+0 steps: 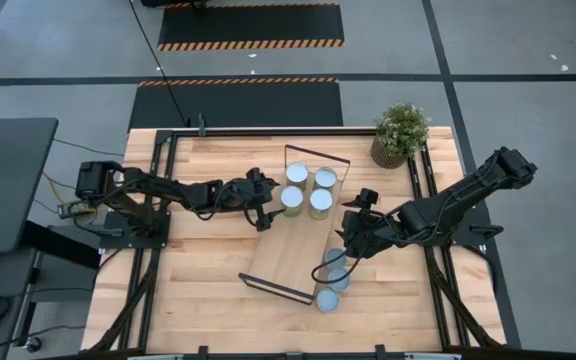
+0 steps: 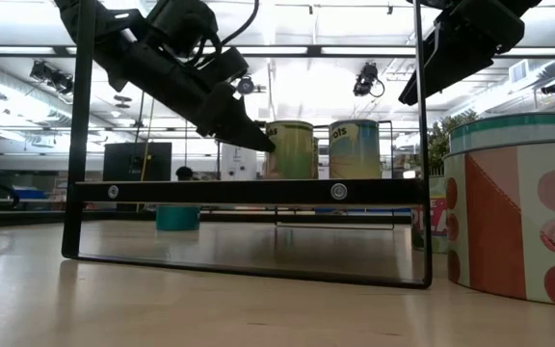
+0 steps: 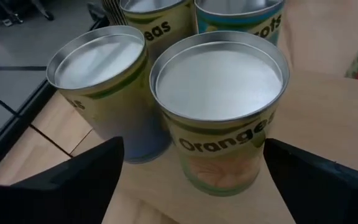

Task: Pick and place cans onto a shelf
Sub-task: Put the canned oranges on the shelf

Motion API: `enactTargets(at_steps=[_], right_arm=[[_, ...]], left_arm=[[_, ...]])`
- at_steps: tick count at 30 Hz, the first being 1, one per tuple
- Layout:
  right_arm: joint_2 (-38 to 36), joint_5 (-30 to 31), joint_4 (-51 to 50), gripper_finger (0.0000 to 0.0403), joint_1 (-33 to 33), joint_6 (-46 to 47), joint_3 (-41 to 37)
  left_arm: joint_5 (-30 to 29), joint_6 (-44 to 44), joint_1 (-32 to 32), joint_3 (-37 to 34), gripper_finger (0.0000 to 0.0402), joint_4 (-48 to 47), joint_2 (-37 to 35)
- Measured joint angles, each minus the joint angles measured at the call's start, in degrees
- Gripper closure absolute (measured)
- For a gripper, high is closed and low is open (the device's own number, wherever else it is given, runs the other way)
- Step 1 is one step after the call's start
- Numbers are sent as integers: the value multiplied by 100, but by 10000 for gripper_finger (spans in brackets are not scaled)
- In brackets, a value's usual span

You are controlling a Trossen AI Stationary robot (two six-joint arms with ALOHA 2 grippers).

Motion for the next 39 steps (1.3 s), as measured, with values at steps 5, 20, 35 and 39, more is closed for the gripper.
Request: enactTargets(at_steps=[5, 20, 35, 39], right_arm=[[0, -4, 4, 36, 0, 13, 0], [0, -284, -2, 36, 9, 122, 0], [4, 378, 719, 36, -195, 320, -666], [7, 756, 1325, 36, -306, 270, -1042]], left_arm=[[-196, 42, -4, 0, 11, -42, 0], [-1370, 330, -157, -1, 11, -352, -58], [-1543, 323, -289, -2, 11, -276, -307], [-1545, 322, -284, -4, 11, -247, -306]])
